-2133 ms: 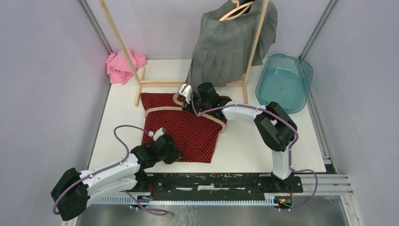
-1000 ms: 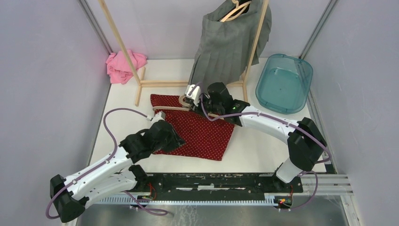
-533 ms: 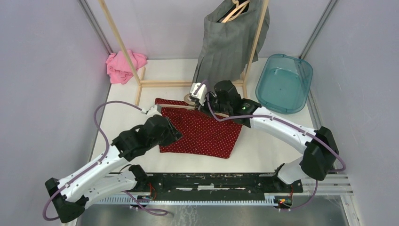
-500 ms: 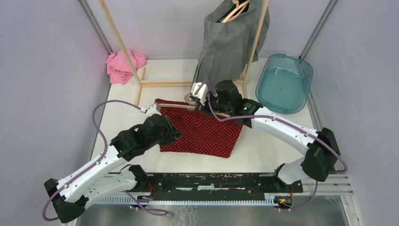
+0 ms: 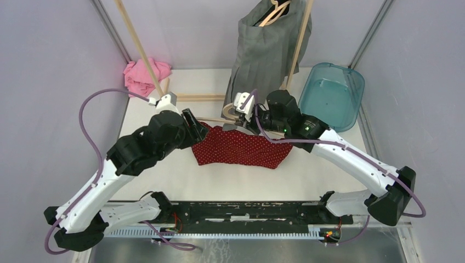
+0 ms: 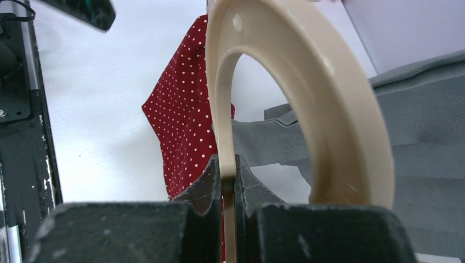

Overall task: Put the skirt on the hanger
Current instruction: Hang the skirt on the hanger.

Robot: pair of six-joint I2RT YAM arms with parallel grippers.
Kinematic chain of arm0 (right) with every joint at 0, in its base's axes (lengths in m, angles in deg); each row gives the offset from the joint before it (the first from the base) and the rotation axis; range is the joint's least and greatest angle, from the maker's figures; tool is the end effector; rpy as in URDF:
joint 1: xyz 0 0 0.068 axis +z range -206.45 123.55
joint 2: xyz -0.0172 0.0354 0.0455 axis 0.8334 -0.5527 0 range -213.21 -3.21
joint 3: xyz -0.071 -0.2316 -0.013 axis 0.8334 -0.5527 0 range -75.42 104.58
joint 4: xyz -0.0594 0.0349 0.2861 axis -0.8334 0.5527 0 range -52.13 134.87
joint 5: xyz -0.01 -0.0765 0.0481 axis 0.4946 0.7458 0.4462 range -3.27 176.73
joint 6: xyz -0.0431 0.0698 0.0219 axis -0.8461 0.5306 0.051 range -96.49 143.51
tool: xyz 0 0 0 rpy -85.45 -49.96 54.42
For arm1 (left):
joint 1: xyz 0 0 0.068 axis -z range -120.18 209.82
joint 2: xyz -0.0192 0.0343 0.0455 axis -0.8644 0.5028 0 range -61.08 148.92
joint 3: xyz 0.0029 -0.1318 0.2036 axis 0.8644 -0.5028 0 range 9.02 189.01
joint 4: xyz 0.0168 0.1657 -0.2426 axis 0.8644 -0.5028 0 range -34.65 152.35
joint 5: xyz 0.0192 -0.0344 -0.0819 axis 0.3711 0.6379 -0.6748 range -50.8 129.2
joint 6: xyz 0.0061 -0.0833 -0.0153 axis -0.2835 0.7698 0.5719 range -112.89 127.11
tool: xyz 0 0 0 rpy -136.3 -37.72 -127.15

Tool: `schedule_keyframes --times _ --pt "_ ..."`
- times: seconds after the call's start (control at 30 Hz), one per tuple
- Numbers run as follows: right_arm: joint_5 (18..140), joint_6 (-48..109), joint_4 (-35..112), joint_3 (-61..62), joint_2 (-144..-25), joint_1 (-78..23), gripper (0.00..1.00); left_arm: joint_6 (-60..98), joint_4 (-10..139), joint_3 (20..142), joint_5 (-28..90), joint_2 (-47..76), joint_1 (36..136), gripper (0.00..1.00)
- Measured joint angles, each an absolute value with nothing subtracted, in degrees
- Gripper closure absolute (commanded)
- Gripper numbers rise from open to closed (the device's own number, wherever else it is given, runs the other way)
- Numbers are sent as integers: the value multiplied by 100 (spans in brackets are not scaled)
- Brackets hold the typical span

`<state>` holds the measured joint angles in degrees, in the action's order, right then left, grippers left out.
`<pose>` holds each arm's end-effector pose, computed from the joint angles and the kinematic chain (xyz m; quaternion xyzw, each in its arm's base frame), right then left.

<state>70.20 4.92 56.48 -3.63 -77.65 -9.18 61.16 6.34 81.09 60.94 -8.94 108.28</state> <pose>0.2393 0.2901 0.3319 -0.5122 0.6415 0.2533 0.5119 0.1768 -0.1580 0.3645 -0.1280 0.8701 -0.2422 0.4098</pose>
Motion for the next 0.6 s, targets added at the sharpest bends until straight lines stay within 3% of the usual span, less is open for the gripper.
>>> schedule_keyframes --times 0.23,0.6 --pt "7015 525 5840 -494 -7459 -918 99 5707 411 8301 6365 -782 10789 30" --pt "7037 658 5770 -746 -7387 -918 99 5694 616 6968 6234 -1029 10769 32"
